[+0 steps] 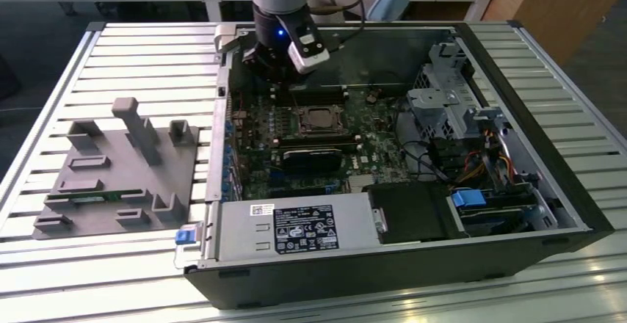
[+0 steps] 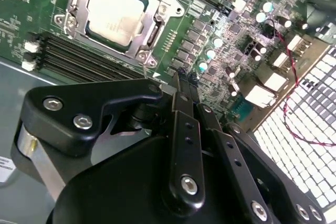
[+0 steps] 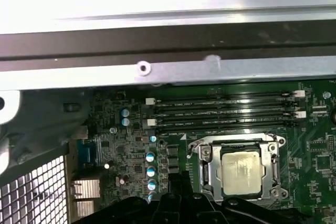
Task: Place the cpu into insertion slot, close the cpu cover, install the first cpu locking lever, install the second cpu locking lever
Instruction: 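Install the first cpu locking lever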
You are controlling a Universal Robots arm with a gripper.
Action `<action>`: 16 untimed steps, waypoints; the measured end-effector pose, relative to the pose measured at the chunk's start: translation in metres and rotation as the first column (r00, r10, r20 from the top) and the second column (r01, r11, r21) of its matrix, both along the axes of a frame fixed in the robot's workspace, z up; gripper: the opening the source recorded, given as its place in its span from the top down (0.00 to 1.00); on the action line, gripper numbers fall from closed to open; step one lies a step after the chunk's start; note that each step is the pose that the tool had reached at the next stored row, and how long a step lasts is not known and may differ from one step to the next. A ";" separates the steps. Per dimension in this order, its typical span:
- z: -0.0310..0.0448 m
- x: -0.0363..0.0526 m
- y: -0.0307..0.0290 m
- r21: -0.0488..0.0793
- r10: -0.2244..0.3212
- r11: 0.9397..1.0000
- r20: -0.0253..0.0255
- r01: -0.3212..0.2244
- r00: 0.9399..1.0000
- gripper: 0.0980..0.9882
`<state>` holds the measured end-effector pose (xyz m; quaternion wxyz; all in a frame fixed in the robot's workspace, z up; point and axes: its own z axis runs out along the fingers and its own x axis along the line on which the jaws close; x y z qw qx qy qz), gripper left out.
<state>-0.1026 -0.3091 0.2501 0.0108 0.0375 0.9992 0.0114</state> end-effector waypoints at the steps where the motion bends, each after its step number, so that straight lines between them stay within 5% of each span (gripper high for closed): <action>1: 0.0000 -0.0010 0.0004 0.000 0.000 1.000 0.000 0.000 1.000 0.99; 16: 0.0013 -0.0029 0.0154 0.000 0.004 1.000 0.000 -0.004 1.000 0.99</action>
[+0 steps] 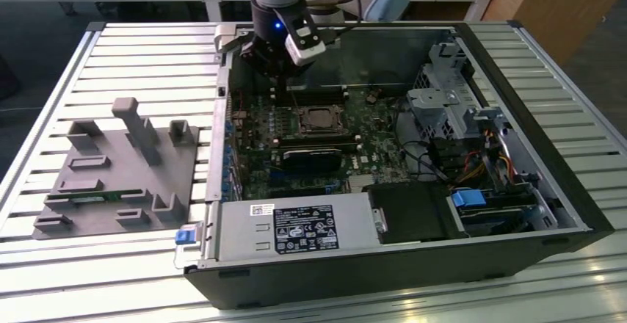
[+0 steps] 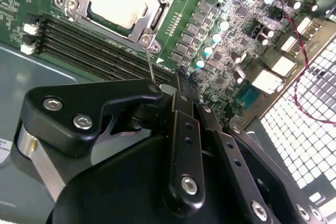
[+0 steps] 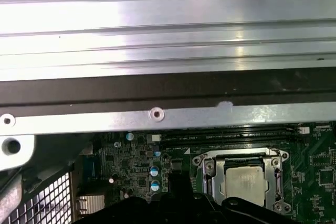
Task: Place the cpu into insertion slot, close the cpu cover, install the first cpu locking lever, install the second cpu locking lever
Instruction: 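Install the first cpu locking lever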
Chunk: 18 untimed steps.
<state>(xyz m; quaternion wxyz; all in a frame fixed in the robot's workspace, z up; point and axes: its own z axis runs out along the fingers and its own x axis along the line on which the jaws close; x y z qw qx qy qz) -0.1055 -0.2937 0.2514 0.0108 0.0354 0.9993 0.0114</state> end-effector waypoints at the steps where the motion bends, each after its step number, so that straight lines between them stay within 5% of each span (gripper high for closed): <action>1: 0.0000 0.0000 0.0006 0.000 0.000 1.000 0.000 0.000 1.000 0.99; 11: 0.0001 0.0011 0.0046 0.004 0.001 1.000 0.000 -0.001 1.000 0.99; 18: 0.0001 0.0119 0.0046 0.008 0.001 1.000 0.000 -0.001 1.000 0.99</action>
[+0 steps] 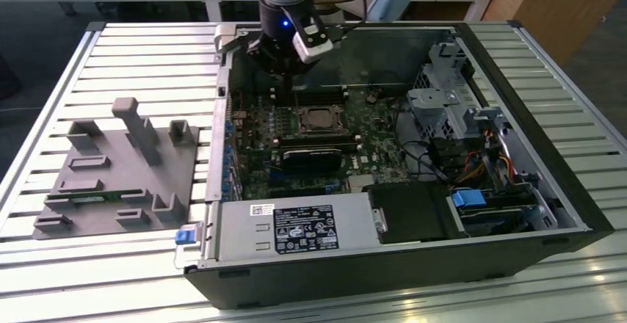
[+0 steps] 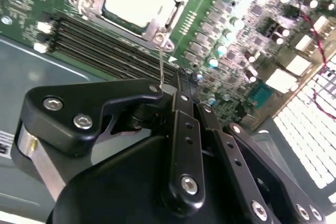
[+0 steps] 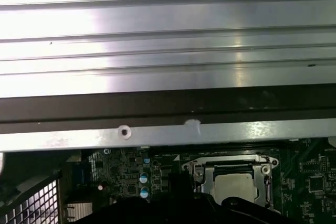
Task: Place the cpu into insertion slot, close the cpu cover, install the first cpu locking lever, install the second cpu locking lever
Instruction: 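Install the first cpu locking lever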
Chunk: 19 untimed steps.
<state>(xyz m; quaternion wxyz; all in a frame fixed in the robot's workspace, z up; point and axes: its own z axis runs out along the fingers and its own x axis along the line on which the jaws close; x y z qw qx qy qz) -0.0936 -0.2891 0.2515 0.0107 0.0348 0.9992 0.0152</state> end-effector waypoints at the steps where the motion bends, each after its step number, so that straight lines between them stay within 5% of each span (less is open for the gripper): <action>1: 0.0000 0.0027 0.0000 0.001 0.000 1.000 0.000 0.000 1.000 0.99; 6: -0.0005 0.0160 0.0000 0.002 0.000 1.000 -0.001 0.000 1.000 0.99; 12: -0.0019 0.0171 0.0000 0.004 0.000 1.000 -0.001 0.000 1.000 0.99; 16: -0.0039 0.0177 -0.0001 0.034 0.000 0.999 -0.001 0.000 1.000 0.99; 19: -0.0057 0.0189 -0.0001 0.037 0.000 0.999 0.000 0.000 1.000 0.99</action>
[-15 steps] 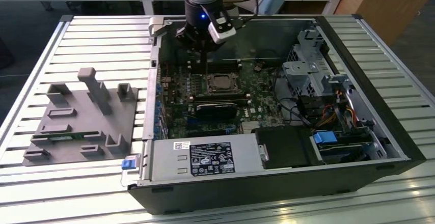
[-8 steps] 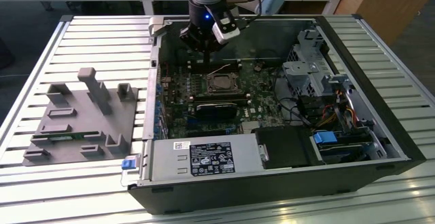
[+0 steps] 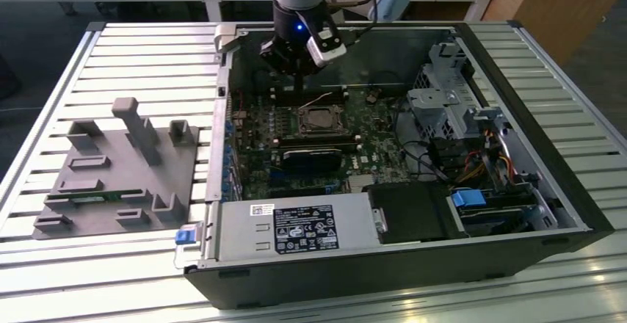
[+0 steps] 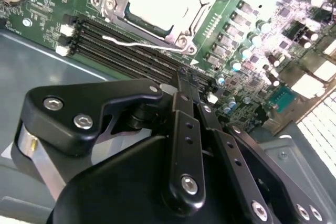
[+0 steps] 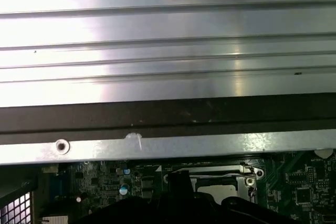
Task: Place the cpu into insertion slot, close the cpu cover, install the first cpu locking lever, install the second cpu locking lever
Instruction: 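Install the first cpu locking lever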
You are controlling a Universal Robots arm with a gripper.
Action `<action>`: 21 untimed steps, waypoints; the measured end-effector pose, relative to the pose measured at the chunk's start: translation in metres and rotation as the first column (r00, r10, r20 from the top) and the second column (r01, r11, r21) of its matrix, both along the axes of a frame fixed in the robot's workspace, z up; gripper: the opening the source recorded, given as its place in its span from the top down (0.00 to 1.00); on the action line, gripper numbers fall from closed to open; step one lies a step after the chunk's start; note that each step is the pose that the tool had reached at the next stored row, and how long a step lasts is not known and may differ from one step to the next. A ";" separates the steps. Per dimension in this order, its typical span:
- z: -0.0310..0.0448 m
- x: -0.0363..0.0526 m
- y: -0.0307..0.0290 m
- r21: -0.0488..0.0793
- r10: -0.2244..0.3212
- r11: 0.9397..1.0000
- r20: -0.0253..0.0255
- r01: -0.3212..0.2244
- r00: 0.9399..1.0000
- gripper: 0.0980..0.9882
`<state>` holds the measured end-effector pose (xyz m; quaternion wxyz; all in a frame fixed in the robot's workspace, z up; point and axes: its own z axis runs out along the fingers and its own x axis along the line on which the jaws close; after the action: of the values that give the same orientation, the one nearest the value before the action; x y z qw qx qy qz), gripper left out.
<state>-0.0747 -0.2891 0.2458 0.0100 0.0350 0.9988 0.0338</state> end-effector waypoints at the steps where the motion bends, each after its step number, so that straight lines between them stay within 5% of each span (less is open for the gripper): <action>1: -0.0004 0.0009 0.0000 0.000 0.000 1.000 0.000 0.000 1.000 0.99; 21: -0.0122 0.0230 0.0001 0.000 0.001 1.000 0.000 -0.001 1.000 0.99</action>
<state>-0.0517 -0.2890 0.2335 0.0098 0.0348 0.9988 0.0338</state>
